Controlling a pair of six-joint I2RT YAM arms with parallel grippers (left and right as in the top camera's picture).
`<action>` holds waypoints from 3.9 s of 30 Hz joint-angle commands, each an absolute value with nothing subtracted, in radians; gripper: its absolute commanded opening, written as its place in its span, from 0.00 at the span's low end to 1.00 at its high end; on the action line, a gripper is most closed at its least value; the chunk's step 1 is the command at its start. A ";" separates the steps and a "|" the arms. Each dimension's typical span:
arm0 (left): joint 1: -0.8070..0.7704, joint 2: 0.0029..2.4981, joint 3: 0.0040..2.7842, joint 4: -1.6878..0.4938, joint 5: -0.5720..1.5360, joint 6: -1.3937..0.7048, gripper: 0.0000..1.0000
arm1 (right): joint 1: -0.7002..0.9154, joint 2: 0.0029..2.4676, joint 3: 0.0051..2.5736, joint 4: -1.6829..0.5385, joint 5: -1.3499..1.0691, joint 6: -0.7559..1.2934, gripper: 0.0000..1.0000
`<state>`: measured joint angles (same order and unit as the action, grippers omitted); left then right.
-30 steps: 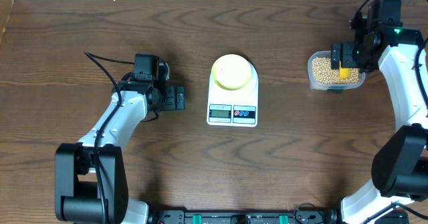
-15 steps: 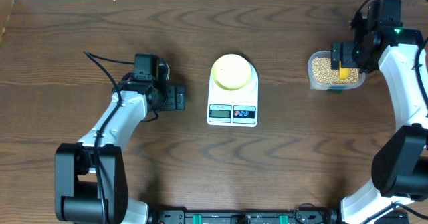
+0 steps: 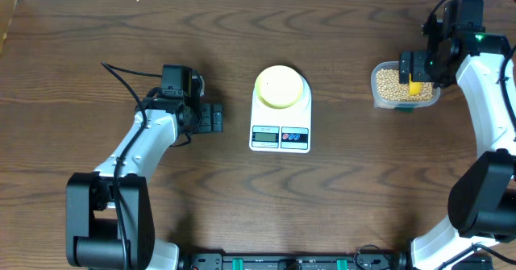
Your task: Scoop item into bowl and weigh 50g on scale
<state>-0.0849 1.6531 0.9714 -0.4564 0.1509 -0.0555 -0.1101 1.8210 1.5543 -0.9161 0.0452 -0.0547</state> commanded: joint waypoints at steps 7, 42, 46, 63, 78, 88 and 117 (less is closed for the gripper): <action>-0.128 1.603 1.060 -0.712 0.462 0.218 0.98 | -0.117 1.824 1.551 -0.916 0.053 -0.049 0.99; -0.696 1.809 1.089 -0.577 0.459 0.435 0.98 | -0.117 1.824 1.551 -0.916 0.053 -0.049 0.99; -0.695 1.819 1.089 -0.513 0.409 0.441 0.97 | -0.117 1.824 1.551 -0.916 0.053 -0.049 0.99; -0.651 1.880 1.110 -0.485 0.404 0.441 0.98 | -0.117 1.824 1.551 -0.916 0.053 -0.049 0.99; -0.653 1.900 1.185 -0.635 0.465 0.440 0.98 | -0.117 1.824 1.551 -0.916 0.053 -0.049 0.99; -0.653 1.974 1.196 -0.621 0.471 0.451 0.98 | -0.117 1.824 1.551 -0.916 0.053 -0.049 0.99; -0.651 2.020 1.237 -0.664 0.320 0.452 0.98 | -0.117 1.824 1.551 -0.916 0.053 -0.049 0.99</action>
